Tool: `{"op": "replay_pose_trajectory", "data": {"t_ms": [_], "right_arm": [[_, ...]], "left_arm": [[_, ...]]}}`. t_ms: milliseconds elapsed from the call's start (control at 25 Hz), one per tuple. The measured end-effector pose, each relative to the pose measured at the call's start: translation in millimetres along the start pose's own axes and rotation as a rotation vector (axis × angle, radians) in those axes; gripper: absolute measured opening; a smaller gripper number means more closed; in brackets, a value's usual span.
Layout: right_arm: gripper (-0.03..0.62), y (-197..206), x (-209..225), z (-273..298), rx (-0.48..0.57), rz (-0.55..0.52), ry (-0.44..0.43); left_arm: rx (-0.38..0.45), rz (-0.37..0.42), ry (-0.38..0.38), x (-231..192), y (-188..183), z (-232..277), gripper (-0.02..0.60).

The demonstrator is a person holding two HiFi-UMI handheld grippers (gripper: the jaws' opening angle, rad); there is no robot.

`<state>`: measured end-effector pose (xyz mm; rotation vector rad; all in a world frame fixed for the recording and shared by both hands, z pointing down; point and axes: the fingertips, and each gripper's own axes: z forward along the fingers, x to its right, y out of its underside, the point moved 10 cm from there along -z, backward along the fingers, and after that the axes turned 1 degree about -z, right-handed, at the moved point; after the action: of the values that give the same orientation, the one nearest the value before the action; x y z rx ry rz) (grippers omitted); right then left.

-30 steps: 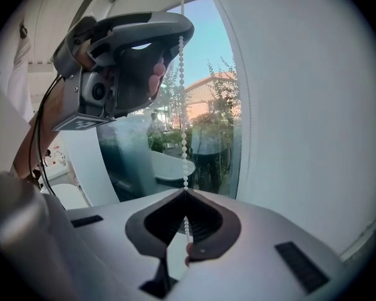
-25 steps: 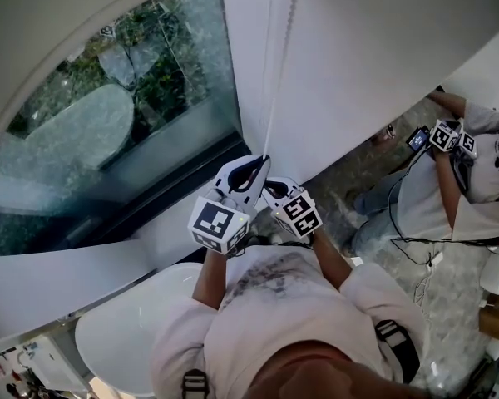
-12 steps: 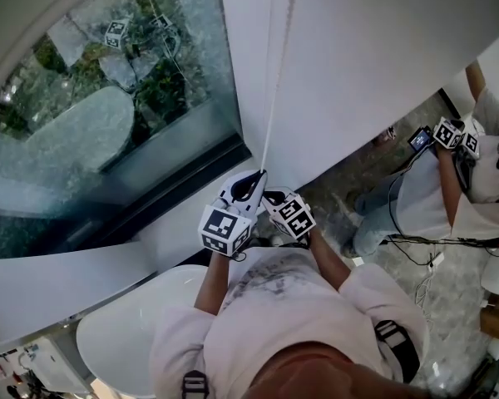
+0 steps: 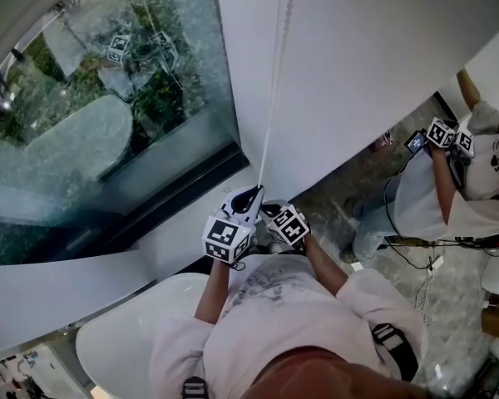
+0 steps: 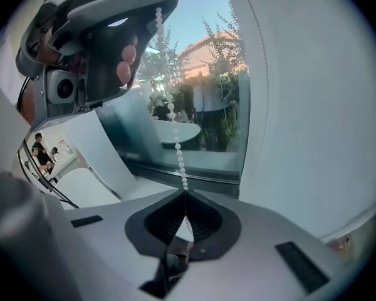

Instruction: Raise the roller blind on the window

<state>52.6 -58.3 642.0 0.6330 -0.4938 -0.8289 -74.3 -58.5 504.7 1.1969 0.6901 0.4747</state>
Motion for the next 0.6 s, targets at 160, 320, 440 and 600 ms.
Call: {"op": "replay_pose_trajectory", "data": {"t_ms": [160, 320, 440, 600], "right_arm": [[0.063, 0, -2, -1, 0.008, -0.030, 0.018], [0.063, 1, -4, -4, 0.040, -0.047, 0.048], [0.085, -4, -5, -14, 0.089, -0.050, 0.043], [0.143, -14, -5, -40, 0.133, -0.037, 0.059]], "left_arm": [[0.002, 0.003, 0.007, 1, 0, -1, 0.008], [0.003, 0.005, 0.010, 0, 1, -3, 0.008], [0.005, 0.004, 0.009, 0, 1, -2, 0.008], [0.008, 0.009, 0.001, 2, -1, -4, 0.008]]}}
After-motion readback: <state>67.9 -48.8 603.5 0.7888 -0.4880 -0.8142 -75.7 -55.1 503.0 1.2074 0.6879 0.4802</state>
